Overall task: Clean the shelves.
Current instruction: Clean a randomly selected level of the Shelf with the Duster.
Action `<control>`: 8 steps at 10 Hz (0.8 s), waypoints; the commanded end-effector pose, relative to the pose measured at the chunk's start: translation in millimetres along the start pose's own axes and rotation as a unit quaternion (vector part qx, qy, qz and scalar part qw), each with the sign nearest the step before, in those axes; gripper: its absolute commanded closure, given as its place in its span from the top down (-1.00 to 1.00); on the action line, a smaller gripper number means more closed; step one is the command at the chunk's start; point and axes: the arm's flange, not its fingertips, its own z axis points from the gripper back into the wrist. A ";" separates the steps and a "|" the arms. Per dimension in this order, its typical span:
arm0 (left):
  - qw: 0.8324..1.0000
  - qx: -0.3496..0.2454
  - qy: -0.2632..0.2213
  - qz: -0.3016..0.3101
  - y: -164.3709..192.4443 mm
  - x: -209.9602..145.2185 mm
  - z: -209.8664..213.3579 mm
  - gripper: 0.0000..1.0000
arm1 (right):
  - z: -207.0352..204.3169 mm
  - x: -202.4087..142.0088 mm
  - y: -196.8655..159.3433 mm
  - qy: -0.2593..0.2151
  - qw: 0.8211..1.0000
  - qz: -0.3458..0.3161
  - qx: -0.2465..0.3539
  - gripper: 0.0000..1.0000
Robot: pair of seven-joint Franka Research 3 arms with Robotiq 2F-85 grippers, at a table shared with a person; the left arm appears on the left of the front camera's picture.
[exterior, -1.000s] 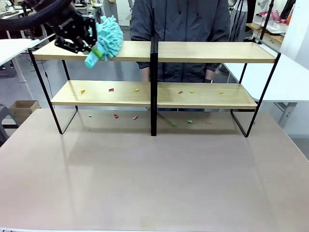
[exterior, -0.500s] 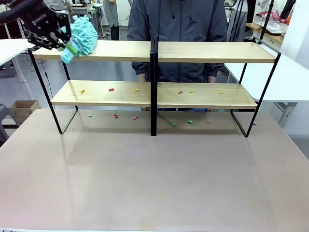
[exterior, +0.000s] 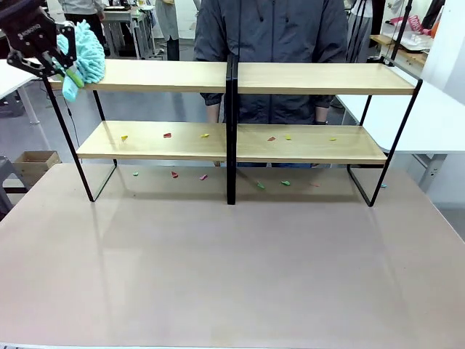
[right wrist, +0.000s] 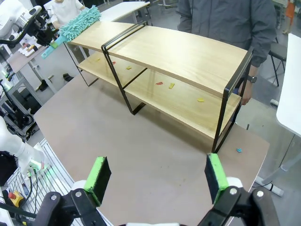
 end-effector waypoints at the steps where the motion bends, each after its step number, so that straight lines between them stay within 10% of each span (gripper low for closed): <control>1: 1.000 0.027 0.009 0.002 13.7 -7.3 21.1 -0.75 | 0.4 1.4 -0.3 -0.003 1.000 0.001 0.004 1.00; 8: 0.996 -0.026 -0.015 -0.079 114.9 -45.1 138.3 -0.75 | 0.4 1.4 -0.3 -0.003 1.000 0.001 0.004 1.00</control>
